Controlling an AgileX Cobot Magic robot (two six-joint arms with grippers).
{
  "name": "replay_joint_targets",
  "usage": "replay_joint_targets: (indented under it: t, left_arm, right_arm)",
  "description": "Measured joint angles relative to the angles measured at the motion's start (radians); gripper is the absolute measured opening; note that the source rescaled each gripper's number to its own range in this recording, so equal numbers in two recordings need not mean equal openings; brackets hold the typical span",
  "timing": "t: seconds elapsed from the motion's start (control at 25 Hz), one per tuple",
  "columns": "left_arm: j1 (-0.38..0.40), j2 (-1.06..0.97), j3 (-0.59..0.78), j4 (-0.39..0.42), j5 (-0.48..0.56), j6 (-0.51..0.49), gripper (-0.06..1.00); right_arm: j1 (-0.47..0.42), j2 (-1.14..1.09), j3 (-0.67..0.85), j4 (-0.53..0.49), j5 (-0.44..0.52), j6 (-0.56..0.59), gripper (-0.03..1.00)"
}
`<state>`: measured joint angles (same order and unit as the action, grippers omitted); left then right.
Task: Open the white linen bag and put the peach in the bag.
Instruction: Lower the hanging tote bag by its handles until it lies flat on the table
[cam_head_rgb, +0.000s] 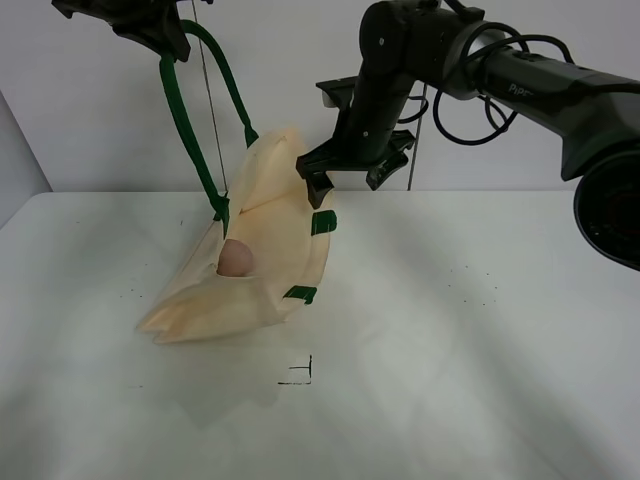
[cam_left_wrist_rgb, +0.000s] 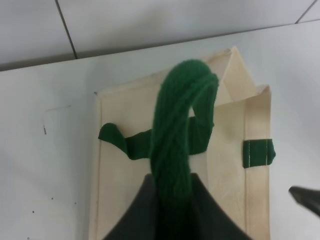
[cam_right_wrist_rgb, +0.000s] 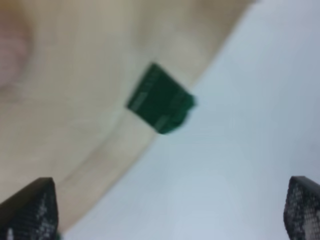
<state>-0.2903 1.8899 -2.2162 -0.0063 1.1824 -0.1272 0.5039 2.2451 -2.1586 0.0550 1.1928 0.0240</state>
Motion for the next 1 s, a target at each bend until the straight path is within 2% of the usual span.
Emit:
replay_joint_targets:
  t: [0.2, 0.48, 0.6, 0.88, 1.0]
  left_arm:
    - [0.000, 0.000, 0.000, 0.000, 0.000, 0.000, 0.00]
    - [0.000, 0.000, 0.000, 0.000, 0.000, 0.000, 0.00]
    - [0.000, 0.000, 0.000, 0.000, 0.000, 0.000, 0.00]
    - [0.000, 0.000, 0.000, 0.000, 0.000, 0.000, 0.00]
    - [0.000, 0.000, 0.000, 0.000, 0.000, 0.000, 0.00]
  right_arm:
    - [-0.121, 0.002, 0.000, -0.020, 0.007, 0.002, 1.00]
    - [-0.383, 0.002, 0.000, -0.055, 0.018, 0.002, 1.00]
    - [-0.451, 0.002, 0.000, -0.055, 0.020, 0.002, 1.00]
    - [-0.473, -0.001, 0.004, -0.004, 0.020, -0.004, 1.00]
    - [-0.473, -0.038, 0.062, 0.001, 0.019, -0.005, 1.00]
